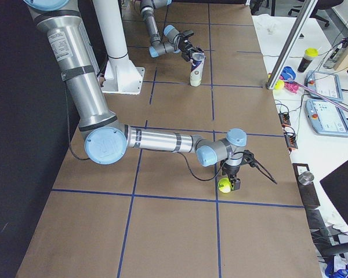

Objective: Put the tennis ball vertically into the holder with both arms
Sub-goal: 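Grasp the second tennis ball with the right gripper and lift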

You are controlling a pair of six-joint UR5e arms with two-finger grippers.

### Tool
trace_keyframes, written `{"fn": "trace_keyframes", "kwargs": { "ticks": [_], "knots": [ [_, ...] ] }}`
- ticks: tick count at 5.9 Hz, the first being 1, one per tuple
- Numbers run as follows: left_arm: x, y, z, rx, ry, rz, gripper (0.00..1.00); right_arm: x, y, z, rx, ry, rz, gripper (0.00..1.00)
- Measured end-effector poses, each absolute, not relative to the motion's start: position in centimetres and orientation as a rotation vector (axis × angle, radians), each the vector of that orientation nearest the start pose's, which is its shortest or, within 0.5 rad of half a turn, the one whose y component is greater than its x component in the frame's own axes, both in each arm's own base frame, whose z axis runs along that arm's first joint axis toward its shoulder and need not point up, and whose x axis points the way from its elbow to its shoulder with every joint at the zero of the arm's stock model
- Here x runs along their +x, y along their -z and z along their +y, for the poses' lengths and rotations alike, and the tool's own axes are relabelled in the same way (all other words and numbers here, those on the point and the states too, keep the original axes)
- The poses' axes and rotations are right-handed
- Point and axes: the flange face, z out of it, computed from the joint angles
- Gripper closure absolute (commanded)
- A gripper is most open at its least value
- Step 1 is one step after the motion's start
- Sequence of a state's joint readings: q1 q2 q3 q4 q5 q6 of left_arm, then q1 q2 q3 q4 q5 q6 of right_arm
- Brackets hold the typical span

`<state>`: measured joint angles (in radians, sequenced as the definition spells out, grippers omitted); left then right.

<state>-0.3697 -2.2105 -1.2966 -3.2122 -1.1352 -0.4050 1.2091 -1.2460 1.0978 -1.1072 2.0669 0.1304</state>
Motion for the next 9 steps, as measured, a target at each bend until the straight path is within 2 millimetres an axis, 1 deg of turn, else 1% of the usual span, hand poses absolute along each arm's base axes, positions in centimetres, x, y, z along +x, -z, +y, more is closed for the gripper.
{"fn": "trace_keyframes", "kwargs": {
  "ticks": [1, 2, 3, 4, 5, 6, 7, 8, 9],
  "knots": [
    [55.2, -23.5, -40.2, 1.549, -0.084, 1.209, 0.16, -14.7, -67.9, -63.2, 0.181, 0.316, -0.543, 0.02],
    [55.2, -23.4, -40.2, 1.549, -0.083, 1.21, 0.16, -14.6, -68.3, -63.0, 0.18, 0.327, -0.533, 0.06],
    [55.2, -23.4, -40.2, 1.55, -0.083, 1.211, 0.16, -14.6, -68.4, -63.0, 0.179, 0.337, -0.527, 0.58],
    [55.2, -23.4, -40.2, 1.55, -0.083, 1.211, 0.16, -14.6, -68.5, -63.0, 0.176, 0.342, -0.523, 0.97],
    [55.2, -23.3, -40.2, 1.55, -0.082, 1.212, 0.16, -14.6, -68.4, -63.0, 0.173, 0.342, -0.523, 1.0],
    [55.2, -23.3, -40.2, 1.55, -0.082, 1.212, 0.16, -14.4, -66.9, -63.5, 0.182, 0.334, -0.536, 1.0],
    [55.2, -23.3, -40.2, 1.55, -0.082, 1.212, 0.16, -14.2, -61.8, -64.7, 0.195, 0.304, -0.575, 0.99],
    [55.2, -23.2, -40.2, 1.55, -0.082, 1.212, 0.16, -14.0, -53.1, -65.3, 0.2, 0.244, -0.628, 0.97],
    [55.2, -23.2, -40.2, 1.551, -0.081, 1.213, 0.16, -14.7, -42.3, -63.1, 0.196, 0.158, -0.713, 0.97]
  ]
}}
